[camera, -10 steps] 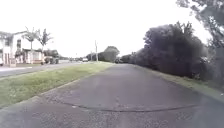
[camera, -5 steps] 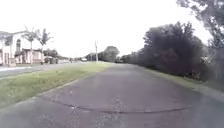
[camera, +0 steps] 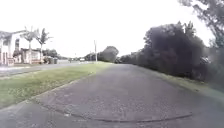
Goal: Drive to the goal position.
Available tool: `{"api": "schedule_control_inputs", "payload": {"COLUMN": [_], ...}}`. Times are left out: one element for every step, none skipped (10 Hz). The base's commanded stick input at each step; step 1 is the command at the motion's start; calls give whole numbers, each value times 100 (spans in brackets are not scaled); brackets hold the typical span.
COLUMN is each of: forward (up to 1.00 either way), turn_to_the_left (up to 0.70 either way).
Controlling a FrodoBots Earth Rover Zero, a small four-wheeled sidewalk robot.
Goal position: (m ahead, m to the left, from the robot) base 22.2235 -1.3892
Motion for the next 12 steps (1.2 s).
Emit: {"api": "schedule_control_inputs", "payload": {"forward": [70,70,70,70,70,70,70,70,70,70,70,70], "turn_to_the_left": [0,0,0,0,0,0,0,0,0,0,0,0]}}
